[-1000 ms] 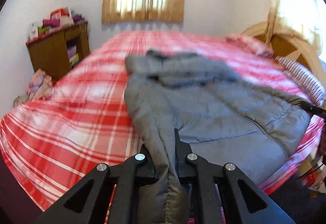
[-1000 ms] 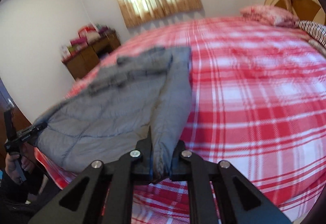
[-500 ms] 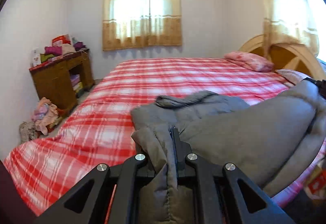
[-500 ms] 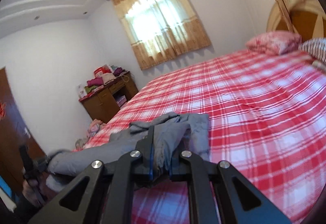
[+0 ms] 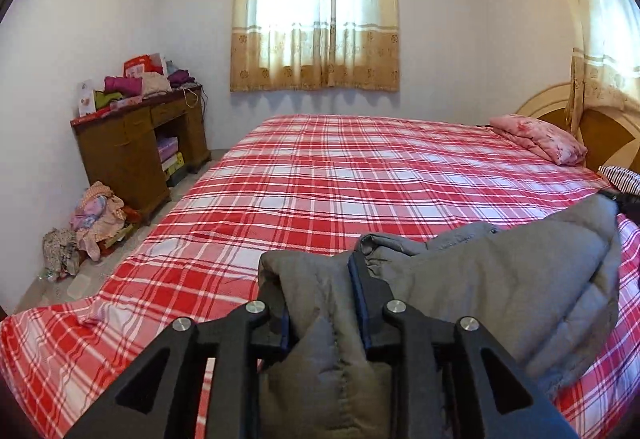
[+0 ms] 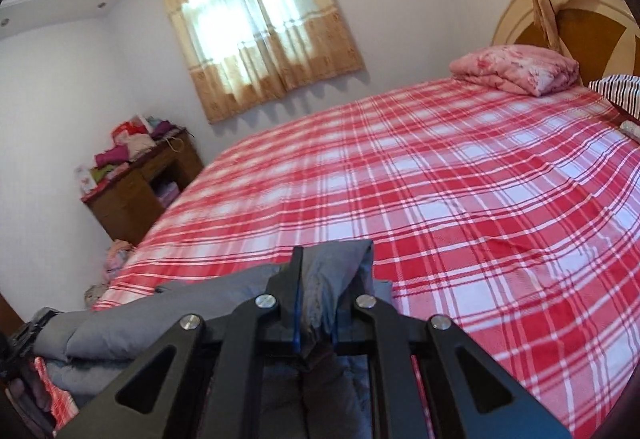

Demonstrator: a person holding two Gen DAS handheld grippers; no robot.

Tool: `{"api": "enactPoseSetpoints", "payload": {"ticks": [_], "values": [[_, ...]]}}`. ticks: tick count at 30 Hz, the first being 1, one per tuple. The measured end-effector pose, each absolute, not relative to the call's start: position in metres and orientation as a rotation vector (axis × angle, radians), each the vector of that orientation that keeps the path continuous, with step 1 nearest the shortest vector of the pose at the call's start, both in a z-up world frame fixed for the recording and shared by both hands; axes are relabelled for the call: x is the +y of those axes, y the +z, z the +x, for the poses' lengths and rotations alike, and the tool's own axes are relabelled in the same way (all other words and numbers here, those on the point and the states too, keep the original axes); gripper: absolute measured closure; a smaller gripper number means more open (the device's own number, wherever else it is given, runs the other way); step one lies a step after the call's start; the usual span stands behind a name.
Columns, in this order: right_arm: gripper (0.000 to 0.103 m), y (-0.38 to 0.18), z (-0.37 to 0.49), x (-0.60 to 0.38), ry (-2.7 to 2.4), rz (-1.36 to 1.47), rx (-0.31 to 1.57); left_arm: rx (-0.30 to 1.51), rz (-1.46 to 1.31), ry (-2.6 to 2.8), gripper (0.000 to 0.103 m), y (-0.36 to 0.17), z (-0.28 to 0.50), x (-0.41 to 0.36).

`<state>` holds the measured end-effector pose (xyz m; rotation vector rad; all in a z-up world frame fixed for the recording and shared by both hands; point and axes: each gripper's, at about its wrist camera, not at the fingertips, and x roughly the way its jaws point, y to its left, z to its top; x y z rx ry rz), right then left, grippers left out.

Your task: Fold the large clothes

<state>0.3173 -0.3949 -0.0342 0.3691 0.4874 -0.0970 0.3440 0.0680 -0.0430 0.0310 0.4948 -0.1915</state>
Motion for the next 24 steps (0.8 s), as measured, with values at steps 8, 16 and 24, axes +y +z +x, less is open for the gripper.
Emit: {"api": "enactPoseSetpoints", "payload": {"ticks": [8, 16, 24], "values": [[0.092, -0.072, 0.37, -0.395, -0.128, 0.335, 0.625, 0.485, -0.014, -0.222, 0.071, -0.043, 0.368, 0.064], [0.087, -0.085, 0.401, -0.394, -0.125, 0.342, 0.685, 0.476, -0.185, -0.27, 0.046, -0.042, 0.382, 0.078], [0.06, -0.083, 0.41, -0.387, -0.124, 0.349, 0.662, 0.3, -0.19, -0.183, 0.005, -0.013, 0.357, 0.074]]}}
